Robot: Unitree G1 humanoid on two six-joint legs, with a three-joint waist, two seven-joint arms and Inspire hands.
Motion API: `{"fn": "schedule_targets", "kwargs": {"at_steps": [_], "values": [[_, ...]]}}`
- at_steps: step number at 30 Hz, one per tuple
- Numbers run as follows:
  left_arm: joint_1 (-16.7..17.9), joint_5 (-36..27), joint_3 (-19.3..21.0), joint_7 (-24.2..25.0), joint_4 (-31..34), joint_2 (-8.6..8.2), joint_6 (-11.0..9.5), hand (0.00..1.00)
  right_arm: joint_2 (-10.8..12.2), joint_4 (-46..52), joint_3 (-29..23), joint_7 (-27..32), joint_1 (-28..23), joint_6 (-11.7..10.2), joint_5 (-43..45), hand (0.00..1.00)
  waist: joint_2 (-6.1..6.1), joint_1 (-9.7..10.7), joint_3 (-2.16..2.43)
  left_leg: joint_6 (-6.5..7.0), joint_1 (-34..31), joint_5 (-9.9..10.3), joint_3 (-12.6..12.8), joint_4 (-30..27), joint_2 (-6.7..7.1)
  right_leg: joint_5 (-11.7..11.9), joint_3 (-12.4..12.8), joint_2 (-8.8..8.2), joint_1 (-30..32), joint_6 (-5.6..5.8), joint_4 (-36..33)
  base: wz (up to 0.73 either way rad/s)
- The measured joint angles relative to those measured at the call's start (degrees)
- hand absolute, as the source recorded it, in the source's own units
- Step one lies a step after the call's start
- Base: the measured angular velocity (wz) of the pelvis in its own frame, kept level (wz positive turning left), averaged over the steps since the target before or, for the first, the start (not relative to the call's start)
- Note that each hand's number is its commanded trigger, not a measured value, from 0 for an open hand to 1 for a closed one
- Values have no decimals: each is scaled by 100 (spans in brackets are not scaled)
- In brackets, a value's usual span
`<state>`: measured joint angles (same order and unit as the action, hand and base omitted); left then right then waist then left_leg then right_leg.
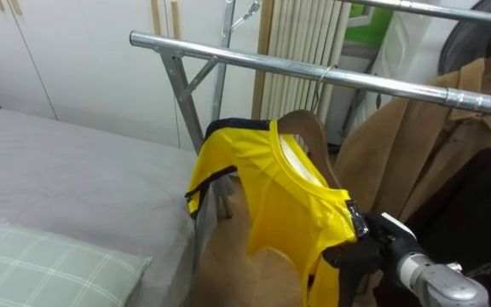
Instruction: Hang clothes
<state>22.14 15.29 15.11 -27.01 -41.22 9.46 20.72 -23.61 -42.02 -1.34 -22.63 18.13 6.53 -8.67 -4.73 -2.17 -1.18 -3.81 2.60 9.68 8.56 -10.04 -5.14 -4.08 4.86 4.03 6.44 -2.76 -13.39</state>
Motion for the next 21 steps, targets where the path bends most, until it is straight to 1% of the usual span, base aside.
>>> {"fn": "schedule_targets", "kwargs": {"at_steps": [6,13,14,15,16,17,21], "values": [[16,0,0,64,-1,5,-1,0,1,-213,-7,12,13,-158,-29,100,-3,-1,-1,4,18,0,-8,23,0,4,-14,-3,-48,10,71,0],[23,9,0,129,-3,20,-1,0,0,-275,-8,54,51,-167,-24,100,0,-1,-5,12,16,7,-23,39,0,-5,-28,-7,-45,-5,77,0],[23,12,0,131,-3,19,-1,0,0,-277,-8,66,51,-167,-24,85,-1,-1,-5,14,15,8,-23,40,0,-7,-31,-7,-46,-8,77,0],[23,12,0,132,-7,19,-1,0,1,-297,-8,73,51,-174,-27,35,0,-1,-6,15,16,9,-24,41,0,-8,-31,-7,-48,-8,79,0],[23,12,0,132,-10,20,-1,0,0,-302,-8,77,51,-176,-27,24,1,-1,-7,16,17,10,-25,41,0,-8,-31,-7,-49,-9,78,0],[23,12,0,137,-13,20,-1,0,0,-303,-16,85,50,-177,-30,0,1,-1,-7,17,17,10,-25,40,0,-7,-34,-10,-53,-10,78,0],[23,17,0,174,-13,27,-1,0,0,-307,-27,151,51,-177,-21,0,-6,-1,-11,18,13,11,-35,40,2,-15,-36,-11,-52,-12,72,0]]}}
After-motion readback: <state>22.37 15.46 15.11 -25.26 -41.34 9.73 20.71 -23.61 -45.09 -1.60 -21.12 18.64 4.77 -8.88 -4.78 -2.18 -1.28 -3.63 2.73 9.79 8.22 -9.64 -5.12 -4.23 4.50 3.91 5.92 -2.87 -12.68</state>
